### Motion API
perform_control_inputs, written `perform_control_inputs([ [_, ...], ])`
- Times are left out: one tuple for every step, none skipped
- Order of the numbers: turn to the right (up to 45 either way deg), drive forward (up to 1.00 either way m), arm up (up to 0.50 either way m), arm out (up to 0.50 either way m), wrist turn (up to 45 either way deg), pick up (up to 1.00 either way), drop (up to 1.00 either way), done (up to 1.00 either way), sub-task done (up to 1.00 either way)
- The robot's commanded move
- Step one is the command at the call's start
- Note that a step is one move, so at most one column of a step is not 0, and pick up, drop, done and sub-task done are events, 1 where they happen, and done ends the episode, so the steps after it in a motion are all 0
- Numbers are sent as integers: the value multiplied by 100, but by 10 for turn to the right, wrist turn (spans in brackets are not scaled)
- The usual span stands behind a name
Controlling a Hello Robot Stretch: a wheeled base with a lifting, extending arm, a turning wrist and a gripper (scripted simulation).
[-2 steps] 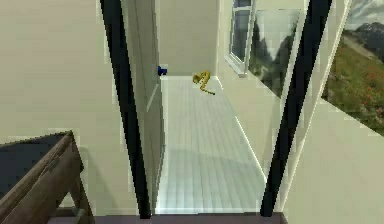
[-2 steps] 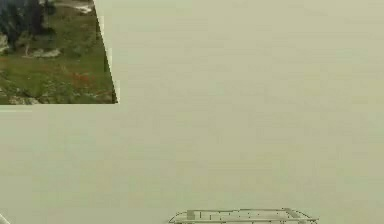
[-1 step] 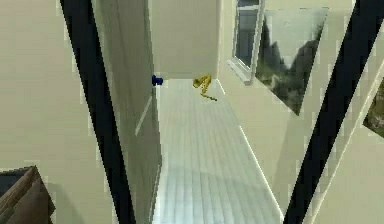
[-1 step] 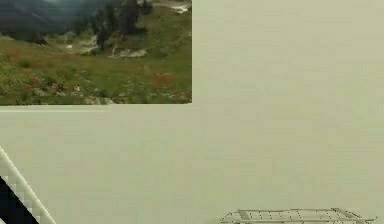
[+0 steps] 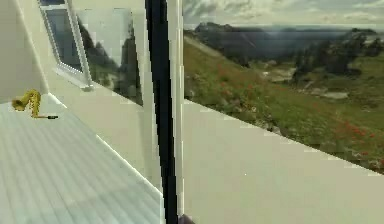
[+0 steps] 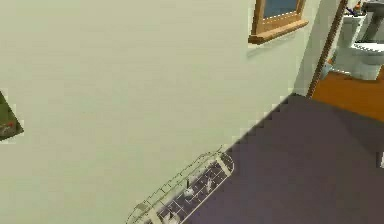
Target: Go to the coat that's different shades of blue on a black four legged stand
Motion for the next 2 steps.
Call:
perform_control_inputs([
  [450,0,0,0,0,0,0,0,0],
  [450,0,0,0,0,0,0,0,0],
])
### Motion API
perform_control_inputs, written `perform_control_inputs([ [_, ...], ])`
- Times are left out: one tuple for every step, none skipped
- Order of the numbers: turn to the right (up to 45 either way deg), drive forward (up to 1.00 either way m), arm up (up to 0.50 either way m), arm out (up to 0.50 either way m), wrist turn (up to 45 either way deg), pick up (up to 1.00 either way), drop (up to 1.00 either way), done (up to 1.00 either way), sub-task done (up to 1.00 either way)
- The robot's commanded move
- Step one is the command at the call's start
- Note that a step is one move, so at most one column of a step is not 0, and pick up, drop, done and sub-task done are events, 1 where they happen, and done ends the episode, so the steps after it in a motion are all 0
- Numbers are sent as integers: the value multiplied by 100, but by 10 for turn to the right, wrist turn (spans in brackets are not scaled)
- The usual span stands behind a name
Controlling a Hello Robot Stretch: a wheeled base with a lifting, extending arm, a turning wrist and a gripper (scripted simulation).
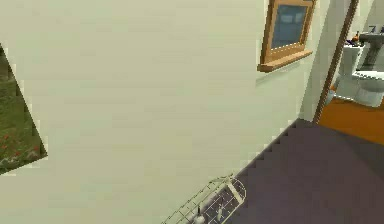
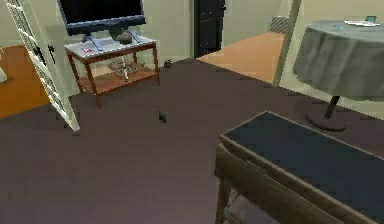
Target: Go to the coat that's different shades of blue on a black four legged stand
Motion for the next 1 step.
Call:
perform_control_inputs([
  [180,0,0,0,0,0,0,0,0],
])
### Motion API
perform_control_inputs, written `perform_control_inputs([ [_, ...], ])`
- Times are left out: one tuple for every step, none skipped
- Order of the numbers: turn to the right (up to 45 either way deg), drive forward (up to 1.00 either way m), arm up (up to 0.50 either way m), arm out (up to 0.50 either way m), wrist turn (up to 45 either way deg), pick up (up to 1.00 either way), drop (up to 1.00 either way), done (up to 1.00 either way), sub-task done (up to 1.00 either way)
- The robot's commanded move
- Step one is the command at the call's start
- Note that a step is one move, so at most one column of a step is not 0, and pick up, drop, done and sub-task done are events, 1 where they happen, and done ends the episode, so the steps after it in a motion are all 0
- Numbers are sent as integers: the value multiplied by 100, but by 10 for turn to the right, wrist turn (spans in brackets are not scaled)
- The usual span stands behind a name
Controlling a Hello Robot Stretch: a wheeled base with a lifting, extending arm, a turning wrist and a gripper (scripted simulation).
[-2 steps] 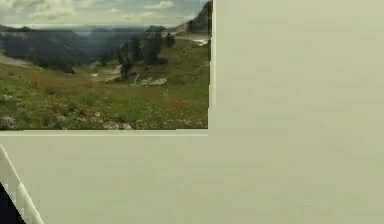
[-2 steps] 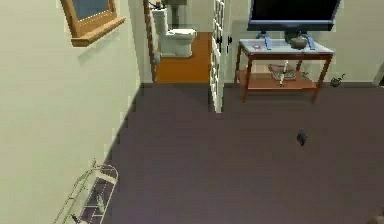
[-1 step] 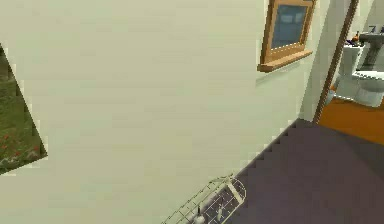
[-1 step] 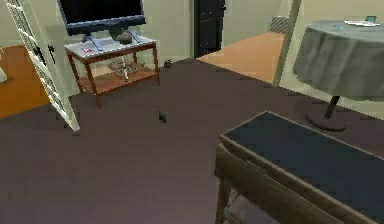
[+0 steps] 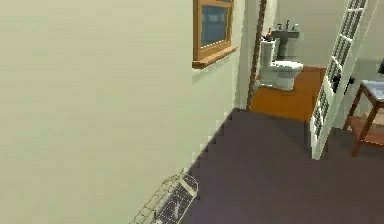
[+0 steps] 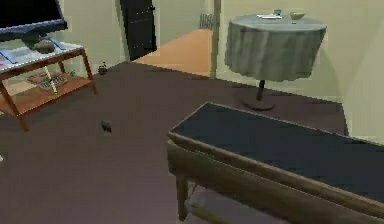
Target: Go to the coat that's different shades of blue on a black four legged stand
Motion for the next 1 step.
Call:
perform_control_inputs([
  [0,5,0,0,0,0,0,0,0],
])
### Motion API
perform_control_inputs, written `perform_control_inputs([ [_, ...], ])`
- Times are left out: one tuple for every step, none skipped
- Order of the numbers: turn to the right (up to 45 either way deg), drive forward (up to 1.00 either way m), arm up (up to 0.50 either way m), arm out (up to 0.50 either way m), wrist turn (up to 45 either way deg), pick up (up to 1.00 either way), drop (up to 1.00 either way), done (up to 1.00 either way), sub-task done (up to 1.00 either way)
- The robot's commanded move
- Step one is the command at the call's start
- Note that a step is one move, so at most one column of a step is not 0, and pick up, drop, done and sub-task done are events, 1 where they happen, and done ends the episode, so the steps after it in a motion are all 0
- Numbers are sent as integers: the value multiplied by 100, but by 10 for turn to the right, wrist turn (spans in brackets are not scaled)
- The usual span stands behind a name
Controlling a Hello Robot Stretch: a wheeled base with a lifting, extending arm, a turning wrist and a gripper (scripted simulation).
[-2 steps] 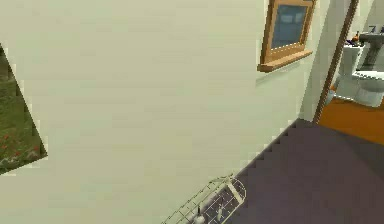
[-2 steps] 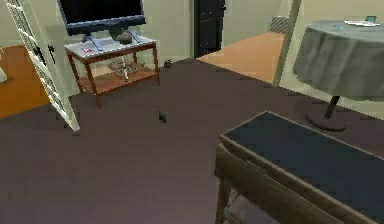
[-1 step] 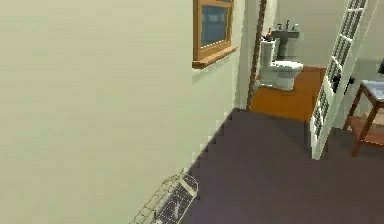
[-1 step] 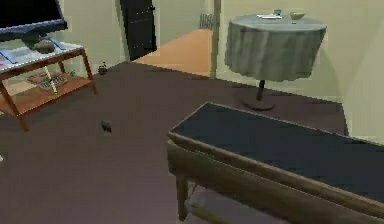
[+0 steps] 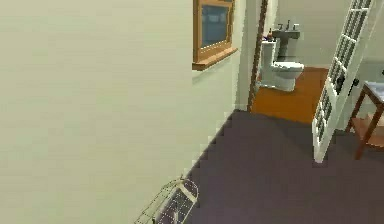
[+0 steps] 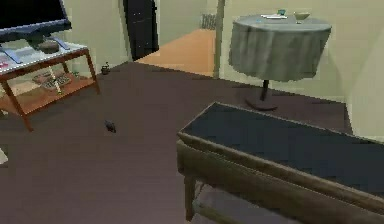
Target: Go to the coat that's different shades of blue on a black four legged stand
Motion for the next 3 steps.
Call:
perform_control_inputs([
  [-450,0,0,0,0,0,0,0,0],
  [-450,0,0,0,0,0,0,0,0],
  [-450,0,0,0,0,0,0,0,0],
])
